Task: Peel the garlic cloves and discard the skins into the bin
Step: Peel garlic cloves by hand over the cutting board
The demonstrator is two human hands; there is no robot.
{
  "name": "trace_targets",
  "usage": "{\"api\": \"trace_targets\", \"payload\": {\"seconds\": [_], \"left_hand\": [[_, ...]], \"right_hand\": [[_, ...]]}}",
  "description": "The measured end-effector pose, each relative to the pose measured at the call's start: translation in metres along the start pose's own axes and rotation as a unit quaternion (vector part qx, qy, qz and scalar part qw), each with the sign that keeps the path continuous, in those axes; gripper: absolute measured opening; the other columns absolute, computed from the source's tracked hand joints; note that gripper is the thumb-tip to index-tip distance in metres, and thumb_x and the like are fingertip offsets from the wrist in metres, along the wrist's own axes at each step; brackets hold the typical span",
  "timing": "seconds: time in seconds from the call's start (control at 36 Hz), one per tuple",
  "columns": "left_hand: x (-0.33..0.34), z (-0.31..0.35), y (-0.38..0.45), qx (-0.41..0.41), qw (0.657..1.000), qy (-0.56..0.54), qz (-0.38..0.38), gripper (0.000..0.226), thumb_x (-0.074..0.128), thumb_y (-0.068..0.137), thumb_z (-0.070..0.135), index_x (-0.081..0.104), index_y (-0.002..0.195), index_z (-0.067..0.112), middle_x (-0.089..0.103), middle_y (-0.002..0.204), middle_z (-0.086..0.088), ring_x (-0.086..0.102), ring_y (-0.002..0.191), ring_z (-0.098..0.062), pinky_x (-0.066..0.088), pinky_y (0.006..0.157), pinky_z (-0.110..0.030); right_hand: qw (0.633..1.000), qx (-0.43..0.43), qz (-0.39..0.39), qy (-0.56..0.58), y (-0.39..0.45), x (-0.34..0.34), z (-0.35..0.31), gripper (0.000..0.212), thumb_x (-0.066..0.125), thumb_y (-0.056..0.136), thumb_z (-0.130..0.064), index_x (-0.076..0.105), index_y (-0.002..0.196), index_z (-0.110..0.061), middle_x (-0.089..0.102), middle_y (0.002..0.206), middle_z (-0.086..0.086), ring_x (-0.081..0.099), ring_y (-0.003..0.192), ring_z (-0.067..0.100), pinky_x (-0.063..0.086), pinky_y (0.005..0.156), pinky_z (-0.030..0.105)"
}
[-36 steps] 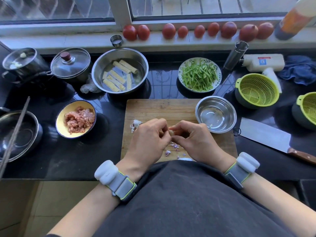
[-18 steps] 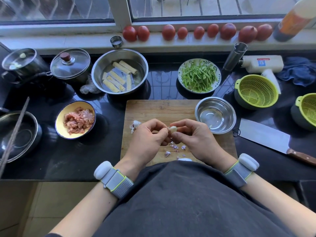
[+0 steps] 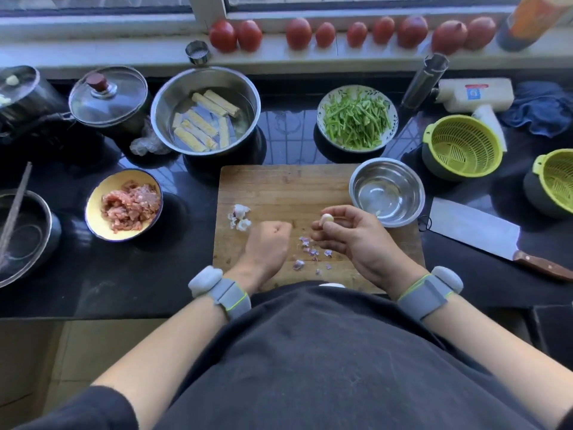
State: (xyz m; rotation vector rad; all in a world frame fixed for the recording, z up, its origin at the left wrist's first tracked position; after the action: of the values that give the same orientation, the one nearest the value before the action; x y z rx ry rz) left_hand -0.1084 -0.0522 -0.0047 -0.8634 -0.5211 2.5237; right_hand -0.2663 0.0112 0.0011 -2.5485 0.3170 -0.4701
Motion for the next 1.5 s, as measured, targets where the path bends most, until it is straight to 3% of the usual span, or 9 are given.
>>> {"api": "trace_targets", "payload": {"seconds": [0.06,0.14,0.25,0.44,0.56,0.72,0.94,1.11,1.5], "left_hand": [[0.009,0.002,0.009,0.038,0.997,0.062,0.000,0.052,0.049,0.101,0.032,0.043,0.056,0.005,0.047,0.055,-0.009,0.043,0.058,-0.023,0.035,0.060,-0.037],[0.023,0.007,0.018,0.103,0.986,0.133,-0.013,0.018,0.056,0.092,0.002,0.061,0.077,0.009,0.058,0.081,-0.004,0.051,0.074,-0.022,0.042,0.072,-0.033],[0.016,0.009,0.017,0.135,0.985,0.102,0.029,0.034,0.048,0.077,-0.007,0.068,0.071,0.020,0.061,0.082,0.001,0.059,0.079,-0.022,0.045,0.074,-0.032],[0.034,0.005,-0.003,0.010,0.962,-0.252,-0.104,0.026,0.061,0.097,0.009,0.069,0.116,0.024,0.073,0.096,-0.008,0.065,0.080,-0.017,0.056,0.078,-0.038],[0.032,0.007,-0.014,0.002,0.944,-0.312,-0.112,0.016,0.070,0.091,0.009,0.076,0.106,0.012,0.076,0.101,-0.013,0.068,0.089,-0.021,0.054,0.092,-0.046],[0.015,0.004,-0.019,-0.014,0.926,-0.371,-0.076,0.016,0.074,0.088,0.010,0.073,0.101,0.000,0.073,0.094,-0.017,0.067,0.083,-0.025,0.056,0.086,-0.042],[0.011,0.005,-0.023,-0.044,0.903,-0.424,-0.059,0.013,0.072,0.089,0.006,0.067,0.100,0.001,0.069,0.090,-0.019,0.069,0.075,-0.024,0.059,0.072,-0.028],[0.015,0.014,-0.024,-0.054,0.873,-0.475,-0.100,0.025,0.069,0.092,0.006,0.066,0.116,0.003,0.070,0.093,-0.016,0.069,0.075,-0.021,0.060,0.072,-0.026],[0.011,0.015,-0.018,-0.056,0.890,-0.442,-0.095,0.024,0.074,0.078,0.026,0.064,0.084,0.005,0.068,0.074,-0.016,0.069,0.062,-0.023,0.058,0.056,-0.026]], "right_hand": [[0.999,0.027,-0.003,0.040,0.001,-0.003,0.007,0.019,0.062,0.097,-0.002,0.064,0.115,-0.002,0.071,0.093,0.015,0.067,0.080,0.025,0.058,0.073,0.031],[0.993,0.074,-0.004,0.091,0.001,-0.006,0.018,0.028,0.063,0.097,-0.007,0.064,0.125,-0.001,0.064,0.087,0.011,0.061,0.073,0.021,0.055,0.070,0.030],[0.985,0.122,0.002,0.121,-0.002,-0.008,0.031,0.031,0.059,0.096,-0.004,0.062,0.126,0.003,0.060,0.081,0.011,0.055,0.067,0.019,0.052,0.062,0.028],[0.982,0.132,-0.059,0.123,-0.005,0.004,0.035,0.009,0.052,0.100,-0.008,0.060,0.100,-0.006,0.062,0.079,0.012,0.057,0.063,0.017,0.051,0.059,0.025],[0.990,0.089,-0.073,0.076,-0.004,0.015,0.026,0.019,0.047,0.105,-0.012,0.060,0.093,-0.005,0.064,0.076,0.013,0.058,0.059,0.017,0.052,0.056,0.025],[0.995,0.012,-0.053,-0.082,-0.008,0.023,0.007,0.016,0.052,0.104,-0.011,0.057,0.098,0.003,0.067,0.077,0.016,0.063,0.059,0.024,0.055,0.055,0.033],[0.935,-0.145,0.005,-0.323,-0.008,0.020,-0.027,0.008,0.070,0.089,-0.010,0.070,0.085,-0.017,0.072,0.068,0.006,0.070,0.063,0.025,0.061,0.069,0.042],[0.930,-0.168,0.033,-0.326,-0.009,0.018,-0.040,0.008,0.069,0.091,-0.010,0.073,0.086,-0.014,0.071,0.065,0.002,0.068,0.059,0.015,0.057,0.062,0.027],[0.907,-0.217,0.003,-0.360,-0.009,0.030,-0.052,0.013,0.076,0.088,-0.011,0.075,0.100,-0.016,0.074,0.084,-0.005,0.069,0.073,0.009,0.055,0.070,0.020]]}}
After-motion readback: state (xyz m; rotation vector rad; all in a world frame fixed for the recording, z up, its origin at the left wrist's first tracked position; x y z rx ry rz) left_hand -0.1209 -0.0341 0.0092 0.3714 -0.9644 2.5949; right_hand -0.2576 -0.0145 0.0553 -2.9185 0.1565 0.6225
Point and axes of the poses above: each hand's wrist, its own y-axis towards the middle knuckle, its own x-axis out of the palm, z = x × y, the point moved 10 cm from there along y, towards the middle knuckle
